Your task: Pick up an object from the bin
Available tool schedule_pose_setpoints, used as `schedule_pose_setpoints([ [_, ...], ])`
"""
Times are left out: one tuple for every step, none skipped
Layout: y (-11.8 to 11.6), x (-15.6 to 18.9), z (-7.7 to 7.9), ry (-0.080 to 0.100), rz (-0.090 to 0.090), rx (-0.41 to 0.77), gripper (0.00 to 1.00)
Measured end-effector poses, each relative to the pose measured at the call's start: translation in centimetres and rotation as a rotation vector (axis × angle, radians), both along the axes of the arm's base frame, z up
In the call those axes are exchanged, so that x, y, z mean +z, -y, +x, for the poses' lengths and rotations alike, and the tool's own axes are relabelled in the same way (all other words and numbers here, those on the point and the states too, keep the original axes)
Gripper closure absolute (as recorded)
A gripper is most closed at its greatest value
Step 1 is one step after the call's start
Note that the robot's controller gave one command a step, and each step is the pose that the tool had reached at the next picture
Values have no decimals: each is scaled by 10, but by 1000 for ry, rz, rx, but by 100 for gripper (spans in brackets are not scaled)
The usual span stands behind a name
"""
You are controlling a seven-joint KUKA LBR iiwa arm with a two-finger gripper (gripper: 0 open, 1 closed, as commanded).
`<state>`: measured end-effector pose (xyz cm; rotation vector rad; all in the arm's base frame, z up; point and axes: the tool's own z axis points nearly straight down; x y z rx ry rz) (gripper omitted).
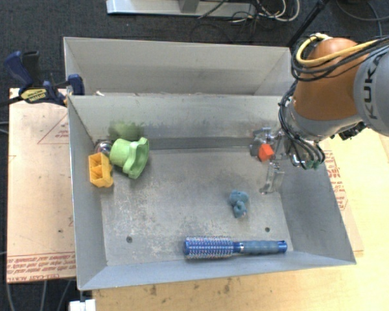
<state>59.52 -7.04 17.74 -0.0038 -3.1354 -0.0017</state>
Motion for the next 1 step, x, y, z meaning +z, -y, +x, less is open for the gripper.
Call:
schedule_pose_setpoints([
  [-1, 12, -79, 3, 0, -49, 0],
])
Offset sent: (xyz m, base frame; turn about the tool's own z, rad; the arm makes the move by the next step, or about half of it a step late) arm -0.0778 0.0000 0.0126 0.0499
